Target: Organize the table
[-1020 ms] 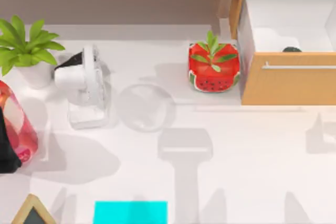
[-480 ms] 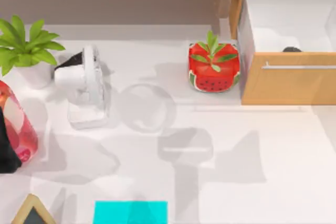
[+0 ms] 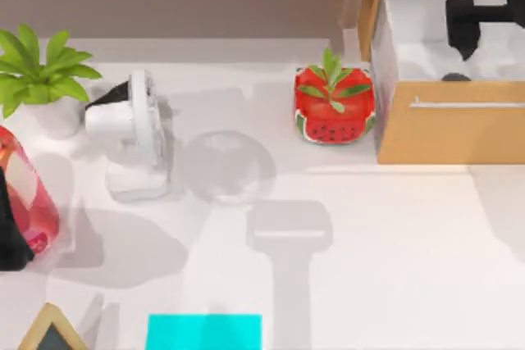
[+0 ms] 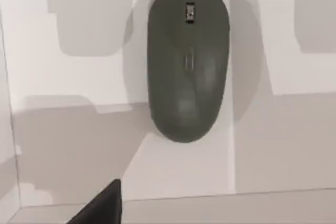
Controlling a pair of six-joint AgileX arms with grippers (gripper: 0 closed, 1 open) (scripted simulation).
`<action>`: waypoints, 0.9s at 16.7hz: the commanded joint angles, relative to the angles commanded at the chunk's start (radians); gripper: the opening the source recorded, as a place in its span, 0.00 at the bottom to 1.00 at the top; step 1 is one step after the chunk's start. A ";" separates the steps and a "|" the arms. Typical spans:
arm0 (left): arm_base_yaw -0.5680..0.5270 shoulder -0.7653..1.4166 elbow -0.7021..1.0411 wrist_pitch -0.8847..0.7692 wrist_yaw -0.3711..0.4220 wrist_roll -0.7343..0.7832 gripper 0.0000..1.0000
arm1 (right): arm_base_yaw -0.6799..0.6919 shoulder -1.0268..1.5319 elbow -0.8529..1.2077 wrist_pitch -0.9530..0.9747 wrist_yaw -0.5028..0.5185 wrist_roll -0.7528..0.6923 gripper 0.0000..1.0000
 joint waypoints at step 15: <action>0.000 0.000 0.000 0.000 0.000 0.000 1.00 | -0.002 0.357 0.308 -0.112 -0.056 0.053 1.00</action>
